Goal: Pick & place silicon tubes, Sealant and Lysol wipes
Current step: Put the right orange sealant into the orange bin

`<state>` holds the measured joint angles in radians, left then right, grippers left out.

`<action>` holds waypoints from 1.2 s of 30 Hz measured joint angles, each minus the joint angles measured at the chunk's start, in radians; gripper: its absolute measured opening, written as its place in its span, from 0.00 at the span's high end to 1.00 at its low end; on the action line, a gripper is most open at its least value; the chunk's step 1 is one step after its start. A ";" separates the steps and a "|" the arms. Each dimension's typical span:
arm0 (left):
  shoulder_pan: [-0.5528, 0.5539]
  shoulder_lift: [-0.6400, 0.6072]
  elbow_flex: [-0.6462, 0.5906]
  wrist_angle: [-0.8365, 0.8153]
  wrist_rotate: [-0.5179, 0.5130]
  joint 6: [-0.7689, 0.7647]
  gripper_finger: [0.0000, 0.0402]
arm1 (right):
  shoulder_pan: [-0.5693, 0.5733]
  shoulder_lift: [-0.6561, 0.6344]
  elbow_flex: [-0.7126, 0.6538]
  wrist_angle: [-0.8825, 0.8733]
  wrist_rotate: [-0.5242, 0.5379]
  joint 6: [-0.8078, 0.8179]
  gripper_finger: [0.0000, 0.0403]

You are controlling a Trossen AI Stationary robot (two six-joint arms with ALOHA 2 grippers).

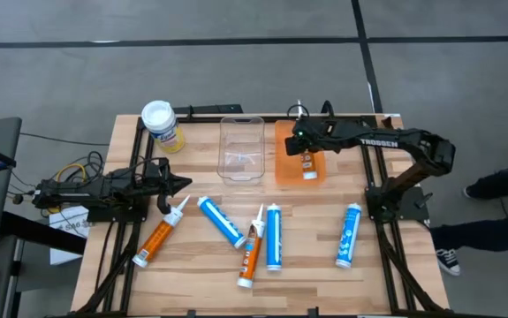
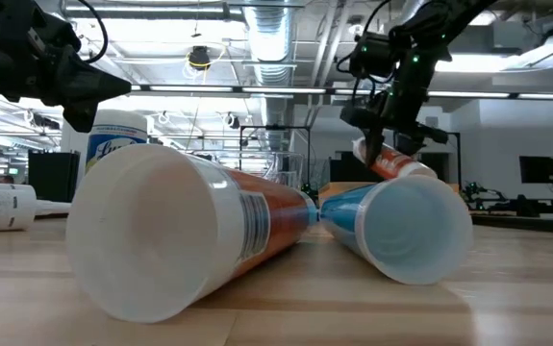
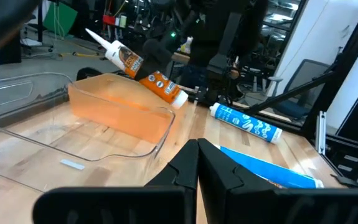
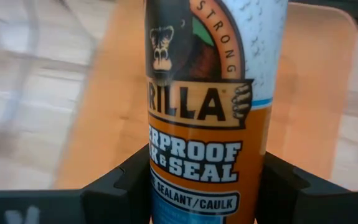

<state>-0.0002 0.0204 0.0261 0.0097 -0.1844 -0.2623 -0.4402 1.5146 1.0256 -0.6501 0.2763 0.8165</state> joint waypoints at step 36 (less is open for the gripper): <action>0.000 0.000 0.000 -0.001 0.005 0.003 1.00 | 0.019 0.198 0.000 -0.052 0.146 0.208 0.48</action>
<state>-0.0002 0.0204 0.0261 0.0090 -0.1799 -0.2596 -0.4213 1.7131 1.0256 -0.7017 0.4219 1.0241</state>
